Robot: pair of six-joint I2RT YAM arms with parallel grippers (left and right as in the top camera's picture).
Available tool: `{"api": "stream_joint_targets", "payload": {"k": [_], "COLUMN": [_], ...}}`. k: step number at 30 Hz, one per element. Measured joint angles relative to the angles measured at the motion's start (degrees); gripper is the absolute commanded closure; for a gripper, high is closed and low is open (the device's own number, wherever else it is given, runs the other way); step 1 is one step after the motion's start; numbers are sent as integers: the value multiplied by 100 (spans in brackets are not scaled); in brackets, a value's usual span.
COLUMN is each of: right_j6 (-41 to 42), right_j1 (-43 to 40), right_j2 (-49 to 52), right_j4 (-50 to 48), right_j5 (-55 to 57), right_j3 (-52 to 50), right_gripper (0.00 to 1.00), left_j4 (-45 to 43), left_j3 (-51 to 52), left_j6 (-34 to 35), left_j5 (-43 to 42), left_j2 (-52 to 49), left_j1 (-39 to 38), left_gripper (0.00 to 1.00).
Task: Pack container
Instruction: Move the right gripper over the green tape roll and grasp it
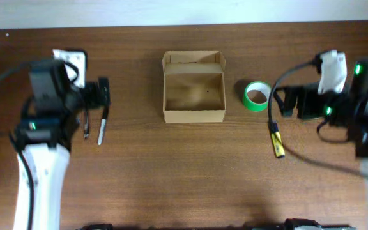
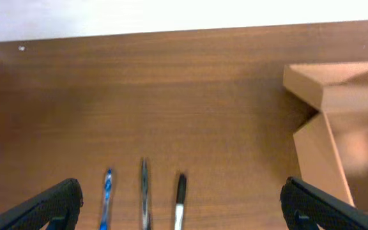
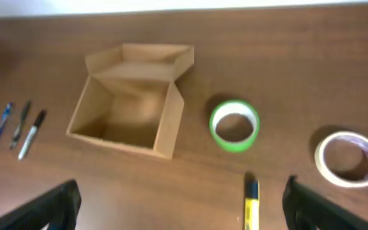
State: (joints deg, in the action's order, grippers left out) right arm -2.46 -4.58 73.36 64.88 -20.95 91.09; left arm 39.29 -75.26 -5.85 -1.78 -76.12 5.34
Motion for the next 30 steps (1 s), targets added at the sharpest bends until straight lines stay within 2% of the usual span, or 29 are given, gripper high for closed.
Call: {"api": "stream_joint_targets", "payload": {"k": [4, 9, 17, 20, 23, 30], "right_j6": [109, 726, 1316, 1543, 1722, 2020], "right_j1": [0, 0, 39, 160, 348, 509], "right_j2": [678, 1615, 3362, 3917, 4312, 4780], "right_j4": [127, 269, 610, 669, 608, 369], "right_j5": [31, 636, 1110, 1425, 1714, 2052], "right_j3": [732, 1211, 1338, 1338, 1338, 1338], "right_gripper": [1, 1, 1, 3, 10, 18], "left_j4": [7, 50, 57, 59, 61, 59], "left_j3": [-232, -234, -234, -234, -234, -234], "left_j6": [-46, -61, -61, -61, -61, -61], "left_j5": [-542, -811, -922, -935, -942, -942], "left_j2": [-660, -1460, -2000, -2094, -2109, -2109], "left_j1": [555, 1091, 1187, 1189, 1189, 1189], "left_gripper": [1, 1, 1, 1, 1, 1]}}
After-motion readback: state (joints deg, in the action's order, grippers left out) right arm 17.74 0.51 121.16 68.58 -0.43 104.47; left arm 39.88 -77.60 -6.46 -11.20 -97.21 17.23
